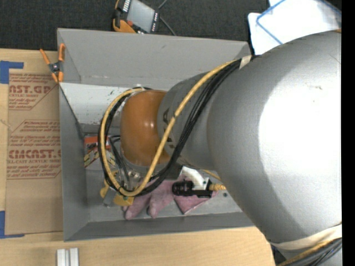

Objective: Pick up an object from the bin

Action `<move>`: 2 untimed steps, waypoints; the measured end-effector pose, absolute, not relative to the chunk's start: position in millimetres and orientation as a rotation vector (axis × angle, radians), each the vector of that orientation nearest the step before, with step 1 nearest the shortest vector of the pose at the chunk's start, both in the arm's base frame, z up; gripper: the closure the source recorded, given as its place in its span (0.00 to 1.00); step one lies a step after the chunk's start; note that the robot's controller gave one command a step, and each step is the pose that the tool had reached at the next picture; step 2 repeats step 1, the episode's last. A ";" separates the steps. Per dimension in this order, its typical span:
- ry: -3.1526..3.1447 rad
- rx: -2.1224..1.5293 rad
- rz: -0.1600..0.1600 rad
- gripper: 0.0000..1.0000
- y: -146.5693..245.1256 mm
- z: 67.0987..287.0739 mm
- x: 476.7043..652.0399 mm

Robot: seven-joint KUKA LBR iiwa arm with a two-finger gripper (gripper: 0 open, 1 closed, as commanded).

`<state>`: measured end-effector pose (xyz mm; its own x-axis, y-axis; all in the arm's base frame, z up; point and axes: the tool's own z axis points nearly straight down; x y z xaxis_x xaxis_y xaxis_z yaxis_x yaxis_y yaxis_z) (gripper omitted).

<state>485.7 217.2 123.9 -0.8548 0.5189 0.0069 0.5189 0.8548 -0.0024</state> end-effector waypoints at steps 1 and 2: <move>-3.024 -0.846 -0.006 1.00 218.1 167.0 487.7; -3.024 -0.846 -0.006 1.00 218.1 167.0 487.7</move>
Offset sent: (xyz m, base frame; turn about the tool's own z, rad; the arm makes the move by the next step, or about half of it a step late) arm 0.0014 0.0006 0.0640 -0.0002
